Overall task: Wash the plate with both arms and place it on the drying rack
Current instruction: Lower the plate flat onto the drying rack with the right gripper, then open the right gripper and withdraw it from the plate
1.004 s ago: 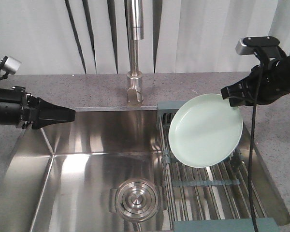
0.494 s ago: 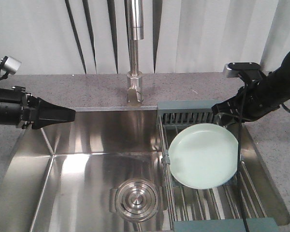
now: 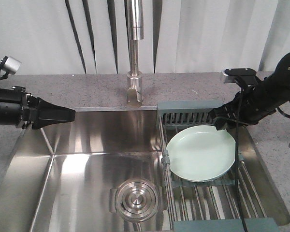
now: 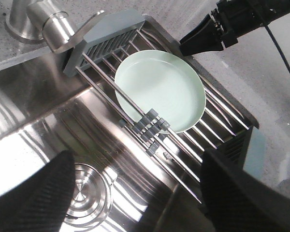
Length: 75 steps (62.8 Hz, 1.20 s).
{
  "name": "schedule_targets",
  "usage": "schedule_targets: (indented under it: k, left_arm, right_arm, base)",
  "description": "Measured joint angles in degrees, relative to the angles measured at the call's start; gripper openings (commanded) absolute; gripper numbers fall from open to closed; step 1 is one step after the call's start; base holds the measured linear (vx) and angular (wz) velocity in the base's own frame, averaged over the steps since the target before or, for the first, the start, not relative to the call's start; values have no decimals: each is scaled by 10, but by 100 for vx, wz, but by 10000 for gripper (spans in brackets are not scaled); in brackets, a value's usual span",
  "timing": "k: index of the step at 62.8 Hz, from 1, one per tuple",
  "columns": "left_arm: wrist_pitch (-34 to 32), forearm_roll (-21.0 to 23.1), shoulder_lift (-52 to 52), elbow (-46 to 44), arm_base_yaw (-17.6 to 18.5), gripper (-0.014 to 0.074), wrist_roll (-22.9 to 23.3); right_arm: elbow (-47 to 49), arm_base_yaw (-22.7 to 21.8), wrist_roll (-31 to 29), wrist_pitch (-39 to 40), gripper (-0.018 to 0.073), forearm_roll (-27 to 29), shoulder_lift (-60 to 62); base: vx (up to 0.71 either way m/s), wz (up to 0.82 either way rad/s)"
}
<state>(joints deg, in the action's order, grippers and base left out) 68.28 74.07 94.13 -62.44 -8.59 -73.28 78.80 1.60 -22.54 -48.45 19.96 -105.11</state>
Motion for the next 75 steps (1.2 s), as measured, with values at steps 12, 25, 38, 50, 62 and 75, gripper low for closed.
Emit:
schedule_targets:
  k: [12,25,38,50,62,75]
  left_arm:
    - [0,0,0,0,0,517,0]
    - [0,0,0,0,0,517,0]
    - [0,0,0,0,0,517,0]
    - [0,0,0,0,0,517,0]
    - [0,0,0,0,0,517,0]
    - [0,0,0,0,0,517,0]
  right_arm:
    - [-3,0,8,0,329,-37,35]
    - [-88,0,40,79,329,-71,127]
    - [-211,0,68,154,329,-73,248]
    - [-323,0,71,214,329,-66,369]
    - [-420,0,71,267,329,-66,494]
    - [-485,0,71,267,329,-65,627]
  base:
    - [0,0]
    - [0,0]
    - [0,0]
    - [0,0]
    - [0,0]
    - [0,0]
